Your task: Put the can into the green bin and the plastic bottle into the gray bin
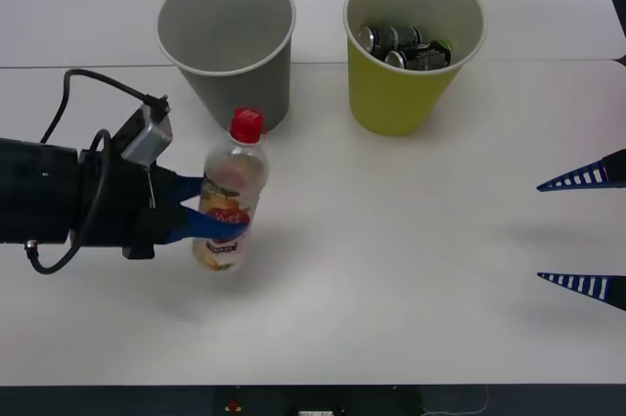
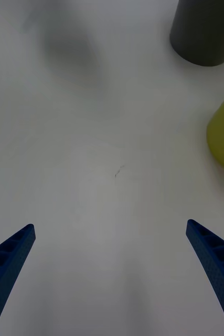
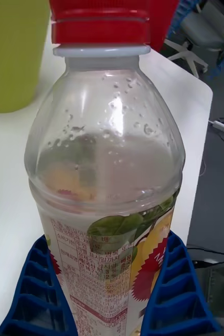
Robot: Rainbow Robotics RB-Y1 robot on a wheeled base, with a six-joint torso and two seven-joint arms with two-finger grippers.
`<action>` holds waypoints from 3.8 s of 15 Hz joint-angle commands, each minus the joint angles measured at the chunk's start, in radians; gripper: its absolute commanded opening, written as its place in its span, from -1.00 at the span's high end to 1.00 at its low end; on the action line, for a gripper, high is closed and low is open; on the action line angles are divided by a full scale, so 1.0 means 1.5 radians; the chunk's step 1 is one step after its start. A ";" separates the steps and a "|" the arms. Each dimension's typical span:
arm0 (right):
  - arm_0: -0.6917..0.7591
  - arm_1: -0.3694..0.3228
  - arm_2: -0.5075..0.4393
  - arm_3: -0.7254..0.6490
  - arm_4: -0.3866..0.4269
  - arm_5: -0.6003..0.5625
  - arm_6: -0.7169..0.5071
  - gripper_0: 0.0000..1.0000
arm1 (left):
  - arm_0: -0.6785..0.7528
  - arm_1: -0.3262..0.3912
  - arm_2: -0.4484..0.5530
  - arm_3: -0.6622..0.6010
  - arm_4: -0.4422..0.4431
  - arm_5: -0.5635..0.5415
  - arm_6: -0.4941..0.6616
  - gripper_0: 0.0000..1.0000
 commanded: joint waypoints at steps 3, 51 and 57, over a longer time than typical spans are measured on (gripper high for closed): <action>0.000 0.000 0.000 0.000 0.000 0.000 0.000 -1.00 | -0.003 0.012 0.115 -0.083 -0.114 -0.028 0.234 1.00; 0.000 0.000 0.000 0.000 0.000 0.000 0.000 -1.00 | -0.588 0.073 -0.210 0.548 0.248 -0.192 -0.303 -1.00; 0.000 0.000 0.000 0.000 0.000 0.000 0.000 -1.00 | -0.411 0.101 -0.080 0.458 0.277 -0.223 -0.475 -1.00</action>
